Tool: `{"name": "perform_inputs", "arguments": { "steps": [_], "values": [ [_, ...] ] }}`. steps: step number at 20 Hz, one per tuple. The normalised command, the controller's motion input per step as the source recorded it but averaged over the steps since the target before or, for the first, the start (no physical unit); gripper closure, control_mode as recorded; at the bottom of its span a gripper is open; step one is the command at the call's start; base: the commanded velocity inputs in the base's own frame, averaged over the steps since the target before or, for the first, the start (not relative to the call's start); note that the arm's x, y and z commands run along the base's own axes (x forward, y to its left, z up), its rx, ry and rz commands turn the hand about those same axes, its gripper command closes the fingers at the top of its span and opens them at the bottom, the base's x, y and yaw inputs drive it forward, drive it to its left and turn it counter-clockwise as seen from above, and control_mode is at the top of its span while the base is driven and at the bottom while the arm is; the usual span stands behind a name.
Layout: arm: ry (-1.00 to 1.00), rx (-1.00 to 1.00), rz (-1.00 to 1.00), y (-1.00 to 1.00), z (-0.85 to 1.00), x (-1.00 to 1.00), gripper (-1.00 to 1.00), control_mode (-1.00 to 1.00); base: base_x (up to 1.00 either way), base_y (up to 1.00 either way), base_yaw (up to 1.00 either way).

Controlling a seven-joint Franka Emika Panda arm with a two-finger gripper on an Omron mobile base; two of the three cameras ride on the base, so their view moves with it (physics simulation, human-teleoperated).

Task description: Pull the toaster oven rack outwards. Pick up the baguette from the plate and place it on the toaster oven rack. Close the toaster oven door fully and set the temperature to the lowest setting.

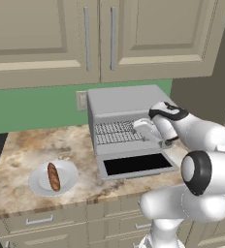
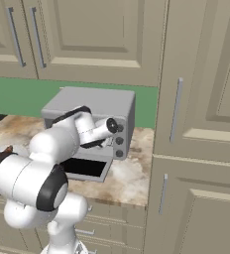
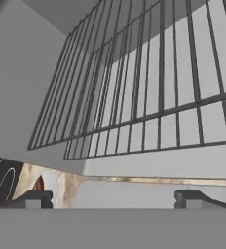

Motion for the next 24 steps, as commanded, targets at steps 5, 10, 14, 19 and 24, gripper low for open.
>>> {"name": "perform_inputs", "arguments": {
  "steps": [5, 10, 14, 19, 24],
  "values": [
    [-0.11, 0.07, -0.11, 0.10, -0.22, 0.00, -1.00, -1.00, 0.00, 0.00, 0.00],
    [-0.07, 0.12, -0.14, 0.04, -0.09, 0.00, -1.00, -1.00, 0.00, 0.00, 0.00],
    [0.00, 0.16, -0.14, 0.01, 0.03, 0.00, -1.00, -1.00, 0.00, 0.00, 0.00],
    [0.05, 0.14, -0.06, 0.00, 0.21, 0.00, -1.00, -1.00, 0.00, 0.00, 0.00],
    [0.05, 0.09, 0.03, 0.00, 0.23, 0.02, -1.00, -1.00, 0.00, 0.00, 0.00]
  ]
}}
